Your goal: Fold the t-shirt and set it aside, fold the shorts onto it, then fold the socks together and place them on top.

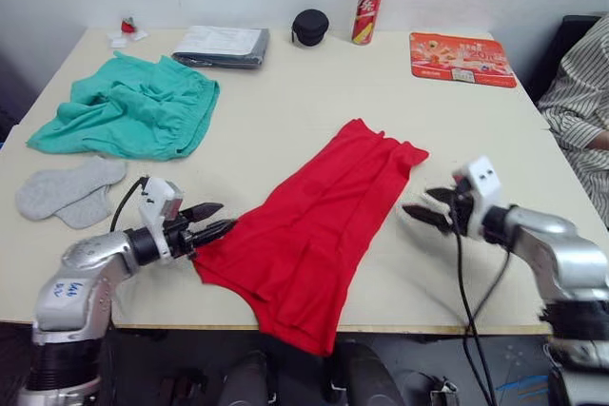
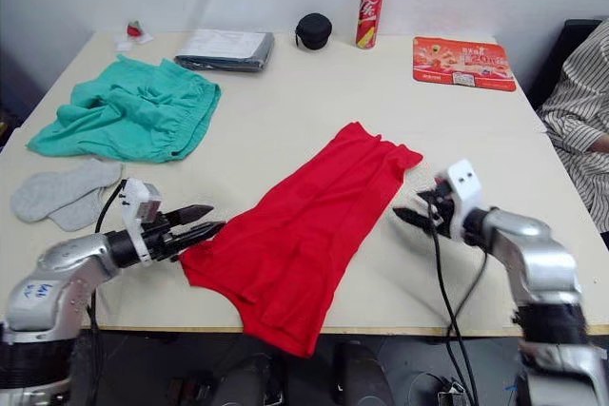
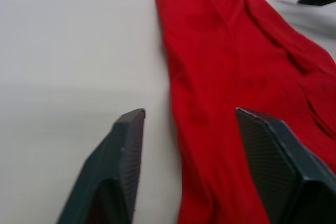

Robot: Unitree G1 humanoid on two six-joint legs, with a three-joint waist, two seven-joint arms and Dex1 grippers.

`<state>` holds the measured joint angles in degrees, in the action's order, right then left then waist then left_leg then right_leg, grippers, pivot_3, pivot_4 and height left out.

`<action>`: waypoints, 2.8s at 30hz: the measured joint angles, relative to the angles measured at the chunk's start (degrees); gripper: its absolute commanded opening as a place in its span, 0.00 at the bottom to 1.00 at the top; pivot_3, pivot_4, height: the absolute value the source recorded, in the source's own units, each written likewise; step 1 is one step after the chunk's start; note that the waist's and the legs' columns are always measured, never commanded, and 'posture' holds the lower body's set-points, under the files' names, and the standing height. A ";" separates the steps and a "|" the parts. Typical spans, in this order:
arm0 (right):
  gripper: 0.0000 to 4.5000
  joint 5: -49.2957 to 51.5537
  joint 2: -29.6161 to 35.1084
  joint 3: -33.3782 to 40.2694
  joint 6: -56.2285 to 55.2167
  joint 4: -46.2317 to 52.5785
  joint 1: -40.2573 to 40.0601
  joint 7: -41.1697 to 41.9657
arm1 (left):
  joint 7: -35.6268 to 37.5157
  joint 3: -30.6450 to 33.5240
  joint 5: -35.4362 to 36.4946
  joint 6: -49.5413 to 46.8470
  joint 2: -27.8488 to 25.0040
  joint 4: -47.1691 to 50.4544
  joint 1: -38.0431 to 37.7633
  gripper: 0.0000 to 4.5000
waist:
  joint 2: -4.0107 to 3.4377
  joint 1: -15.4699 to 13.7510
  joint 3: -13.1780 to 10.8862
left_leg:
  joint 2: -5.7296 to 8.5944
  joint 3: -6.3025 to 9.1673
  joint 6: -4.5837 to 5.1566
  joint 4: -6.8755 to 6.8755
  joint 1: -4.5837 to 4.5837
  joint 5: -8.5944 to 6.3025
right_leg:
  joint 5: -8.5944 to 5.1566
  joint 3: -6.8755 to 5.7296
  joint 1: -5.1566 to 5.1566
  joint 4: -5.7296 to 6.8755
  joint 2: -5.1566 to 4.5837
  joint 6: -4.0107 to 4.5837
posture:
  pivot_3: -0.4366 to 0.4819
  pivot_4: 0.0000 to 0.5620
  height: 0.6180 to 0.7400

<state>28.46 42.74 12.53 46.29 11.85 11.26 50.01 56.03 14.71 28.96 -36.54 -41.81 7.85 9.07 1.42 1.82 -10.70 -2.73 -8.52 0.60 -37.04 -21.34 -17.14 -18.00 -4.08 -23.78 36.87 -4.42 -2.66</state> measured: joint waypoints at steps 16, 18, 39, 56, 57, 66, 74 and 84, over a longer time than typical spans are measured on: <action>1.00 28.44 -11.68 -0.01 31.90 26.68 -13.23 -20.49 | 7.96 -20.31 -13.43 9.58 13.03 -51.22 47.60 1.00 | 0.22 -1.63 0.04 | 0.08 0.10 0.27 -0.36 -0.58 0.01 | 0.16 -0.20 -0.24 -0.09 -0.04 0.02 | 0.48 0.27 1.00; 1.00 29.27 -14.61 -0.92 33.72 26.11 -11.03 -23.56 | 6.01 -20.70 -16.12 13.86 17.51 -61.16 53.10 1.00 | 0.38 -1.42 0.11 | 0.01 0.11 0.28 -0.60 -0.88 0.02 | 0.17 -0.26 -0.47 -0.01 0.05 0.00 | 0.48 0.27 1.00; 0.31 33.40 -23.19 -1.20 37.11 22.77 -9.10 -36.79 | -5.79 -16.70 -25.83 19.50 28.47 -83.06 62.70 0.36 | 0.53 -0.29 0.11 | 0.01 0.14 0.23 -0.85 -1.01 0.08 | 0.18 -0.25 -0.71 0.46 0.05 -0.02 | 0.48 0.27 1.00; 0.00 34.44 -19.20 -2.60 34.81 21.76 -9.52 -36.38 | -6.84 -10.25 -24.69 20.27 28.80 -81.83 58.67 0.01 | 0.66 -0.32 0.17 | 0.06 0.12 0.28 -0.94 -1.02 0.06 | 0.18 -0.24 -0.70 0.52 -0.03 -0.03 | 0.48 0.27 1.00; 0.00 34.67 -17.69 -2.31 34.86 21.42 -9.51 -35.66 | -6.74 -9.68 -24.33 20.14 28.30 -80.84 57.81 0.01 | 0.66 -0.30 0.17 | 0.06 0.12 0.29 -0.94 -1.02 0.05 | 0.18 -0.23 -0.70 0.52 -0.03 -0.04 | 0.48 0.27 1.00; 0.00 32.36 -2.70 -1.39 32.21 12.08 -4.30 -25.20 | -7.12 -5.97 -19.03 14.36 25.46 -62.41 45.69 0.01 | 0.63 -0.24 0.15 | 0.04 0.10 0.28 -0.96 -1.01 0.06 | 0.19 -0.20 -0.71 0.55 -0.02 -0.04 | 0.48 0.27 1.00; 0.00 24.08 2.32 -6.58 24.32 0.31 2.93 -14.42 | -14.33 -5.14 -14.53 5.16 26.16 -36.66 31.34 0.01 | 0.62 -0.41 0.15 | 0.04 0.08 0.23 -1.01 -0.98 0.13 | 0.19 -0.16 -0.69 0.60 -0.03 -0.04 | 0.48 0.27 1.00; 0.10 17.67 4.17 -9.23 14.46 -3.77 3.02 -4.07 | -15.21 -6.90 -13.35 7.23 23.82 -23.44 21.04 0.23 | 0.62 -0.54 0.15 | 0.03 0.08 0.22 -1.02 -0.96 0.13 | 0.19 -0.17 -0.66 0.59 -0.04 -0.04 | 0.48 0.27 1.00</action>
<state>46.13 46.92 3.30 60.75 8.09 14.28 45.94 40.83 7.81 15.62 -29.30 -17.98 -15.59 30.12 2.04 1.28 -10.55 -2.70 -8.44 0.83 -38.06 -22.30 -17.02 -17.81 -4.25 -24.44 37.46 -4.46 -2.70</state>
